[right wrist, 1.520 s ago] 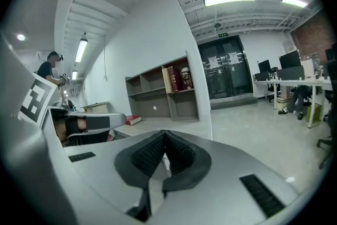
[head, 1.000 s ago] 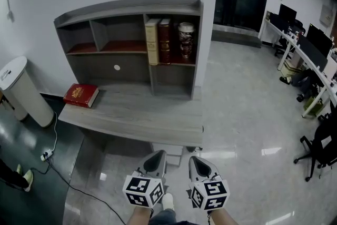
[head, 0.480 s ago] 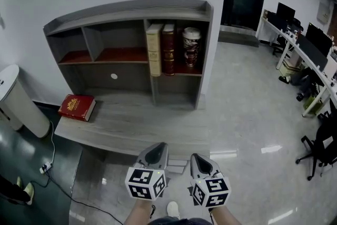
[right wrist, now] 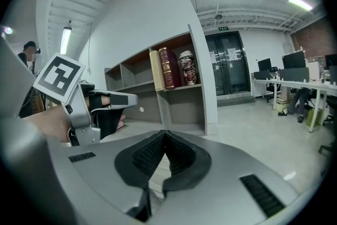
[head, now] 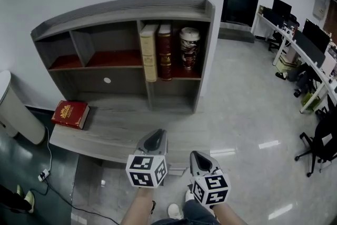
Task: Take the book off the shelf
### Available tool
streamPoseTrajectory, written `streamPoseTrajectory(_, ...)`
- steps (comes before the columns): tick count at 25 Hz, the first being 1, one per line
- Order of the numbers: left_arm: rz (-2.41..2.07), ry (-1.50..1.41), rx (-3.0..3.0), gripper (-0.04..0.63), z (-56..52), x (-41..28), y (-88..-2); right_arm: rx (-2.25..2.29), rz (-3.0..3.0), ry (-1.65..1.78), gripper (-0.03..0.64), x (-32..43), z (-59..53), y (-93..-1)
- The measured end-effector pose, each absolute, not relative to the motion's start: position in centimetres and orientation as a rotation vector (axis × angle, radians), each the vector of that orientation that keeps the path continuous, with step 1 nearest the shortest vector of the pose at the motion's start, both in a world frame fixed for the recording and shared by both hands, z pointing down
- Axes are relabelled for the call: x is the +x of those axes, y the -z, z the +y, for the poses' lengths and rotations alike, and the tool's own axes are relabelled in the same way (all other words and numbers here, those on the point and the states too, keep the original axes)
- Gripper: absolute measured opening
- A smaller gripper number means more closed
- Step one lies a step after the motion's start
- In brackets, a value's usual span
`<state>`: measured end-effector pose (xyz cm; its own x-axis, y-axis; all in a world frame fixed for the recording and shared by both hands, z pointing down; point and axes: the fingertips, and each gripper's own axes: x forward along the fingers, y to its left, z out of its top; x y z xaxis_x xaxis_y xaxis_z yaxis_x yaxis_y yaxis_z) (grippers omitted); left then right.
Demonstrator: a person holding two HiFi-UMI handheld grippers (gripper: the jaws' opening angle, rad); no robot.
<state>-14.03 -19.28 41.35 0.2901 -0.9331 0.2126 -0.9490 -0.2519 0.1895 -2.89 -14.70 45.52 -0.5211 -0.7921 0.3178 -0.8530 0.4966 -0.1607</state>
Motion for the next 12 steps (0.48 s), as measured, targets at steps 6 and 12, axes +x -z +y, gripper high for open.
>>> streamPoseTrajectory(6, -1.738, -0.086, 2.274, 0.018, -23.2, -14.0, -40.9, 1.396, -2.541, -0.449, 0.008, -2.9, -17.9, -45.6)
streamPoseTrajectory(12, -1.773, -0.089, 2.248, 0.052, -27.1, -14.2, -40.5, 1.352, -2.559, -0.443, 0.008, -3.1, -21.8, -45.6)
